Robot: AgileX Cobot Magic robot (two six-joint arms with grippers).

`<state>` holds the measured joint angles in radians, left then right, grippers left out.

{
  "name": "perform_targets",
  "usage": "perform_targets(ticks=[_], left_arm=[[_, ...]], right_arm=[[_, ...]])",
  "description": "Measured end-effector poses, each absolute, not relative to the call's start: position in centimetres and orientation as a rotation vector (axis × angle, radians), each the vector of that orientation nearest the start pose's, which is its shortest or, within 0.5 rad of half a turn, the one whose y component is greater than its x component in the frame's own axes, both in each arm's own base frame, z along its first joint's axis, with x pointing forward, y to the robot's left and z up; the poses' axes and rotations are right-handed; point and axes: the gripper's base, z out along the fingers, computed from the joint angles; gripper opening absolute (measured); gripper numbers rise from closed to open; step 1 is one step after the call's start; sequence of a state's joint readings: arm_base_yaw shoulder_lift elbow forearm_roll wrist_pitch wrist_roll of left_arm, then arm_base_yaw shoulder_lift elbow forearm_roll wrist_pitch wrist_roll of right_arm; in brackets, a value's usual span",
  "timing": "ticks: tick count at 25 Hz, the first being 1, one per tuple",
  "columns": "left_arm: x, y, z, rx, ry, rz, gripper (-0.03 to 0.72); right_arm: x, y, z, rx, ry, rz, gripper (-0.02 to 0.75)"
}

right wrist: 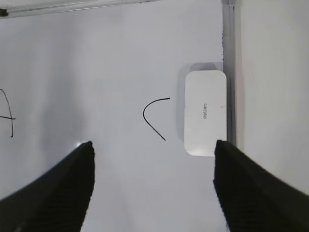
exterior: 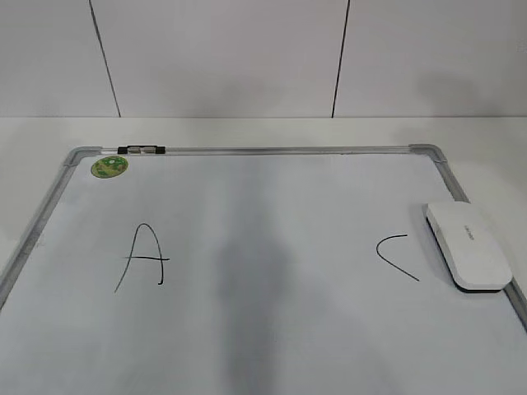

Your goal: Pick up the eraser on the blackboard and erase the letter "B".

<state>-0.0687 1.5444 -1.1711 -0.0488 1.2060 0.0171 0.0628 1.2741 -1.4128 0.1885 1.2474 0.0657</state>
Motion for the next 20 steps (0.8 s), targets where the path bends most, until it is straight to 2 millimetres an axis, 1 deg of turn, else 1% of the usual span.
perform_targets(ticks=[3,6,10,14,17,20], left_arm=[[27.0,-2.3,27.5,0.111,3.035,-0.075,0.023],[24.6,-2.1,28.7,0.111,2.994,-0.076,0.024],[20.3,-1.8,30.1,0.112,2.920,-0.078,0.024],[16.0,-1.5,31.5,0.112,2.805,-0.080,0.025],[12.7,-1.3,33.1,0.112,2.682,-0.082,0.025],[8.7,-1.0,34.8,0.111,2.516,-0.084,0.025]], right_arm=[[20.5,3.0,40.9,0.011,2.555,0.307,0.587],[17.2,2.7,41.0,0.004,2.517,0.305,0.586],[12.9,2.2,40.9,-0.004,2.446,0.270,0.586],[8.8,1.8,40.6,-0.011,2.365,0.248,0.586],[6.2,1.6,40.0,-0.016,2.312,0.244,0.585],[4.2,1.5,39.1,-0.020,2.275,0.244,0.585]])
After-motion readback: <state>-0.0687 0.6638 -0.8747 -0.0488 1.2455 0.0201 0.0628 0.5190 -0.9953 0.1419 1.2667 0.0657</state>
